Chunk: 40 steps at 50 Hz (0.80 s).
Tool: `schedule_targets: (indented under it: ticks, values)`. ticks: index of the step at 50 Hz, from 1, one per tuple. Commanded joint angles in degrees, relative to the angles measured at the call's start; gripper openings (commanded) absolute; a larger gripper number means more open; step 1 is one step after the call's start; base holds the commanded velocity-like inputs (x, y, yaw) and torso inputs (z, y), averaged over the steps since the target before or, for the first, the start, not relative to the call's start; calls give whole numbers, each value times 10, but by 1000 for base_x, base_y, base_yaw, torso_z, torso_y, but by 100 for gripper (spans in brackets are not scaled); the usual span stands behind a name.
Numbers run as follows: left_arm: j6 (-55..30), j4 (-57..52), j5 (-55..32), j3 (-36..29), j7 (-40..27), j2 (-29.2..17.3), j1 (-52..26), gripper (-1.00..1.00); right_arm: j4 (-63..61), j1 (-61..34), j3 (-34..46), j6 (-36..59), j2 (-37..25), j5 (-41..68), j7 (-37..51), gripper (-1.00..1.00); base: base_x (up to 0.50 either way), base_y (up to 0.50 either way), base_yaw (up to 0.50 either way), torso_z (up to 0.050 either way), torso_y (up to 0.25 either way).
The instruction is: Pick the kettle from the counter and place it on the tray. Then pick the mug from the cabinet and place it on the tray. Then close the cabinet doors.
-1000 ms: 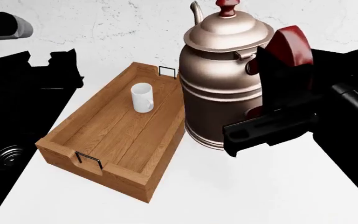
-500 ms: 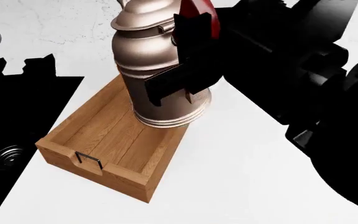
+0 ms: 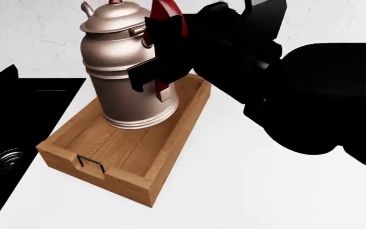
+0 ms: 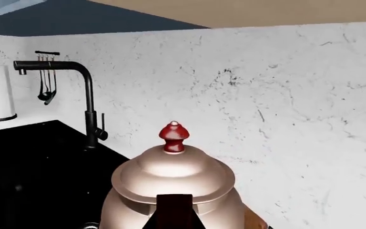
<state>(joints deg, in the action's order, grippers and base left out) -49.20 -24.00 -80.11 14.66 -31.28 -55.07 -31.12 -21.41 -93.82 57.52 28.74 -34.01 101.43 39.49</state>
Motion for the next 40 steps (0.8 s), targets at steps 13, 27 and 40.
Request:
schedule_targets:
  ticks: [13,27,40]
  values:
    - [12,1,1,42,7,-9,46,100,15,75,-29,-70,10,-63,-81,-100,0,0,0,0,1]
    - [13,1,2,46,7,-9,51,100,8,112,-28,-91,5,-76,-96,-100,0,0,0,0,0]
    - [16,5,6,47,11,-8,56,100,20,146,-21,-106,9,-92,-115,-100,0,0,0,1,1]
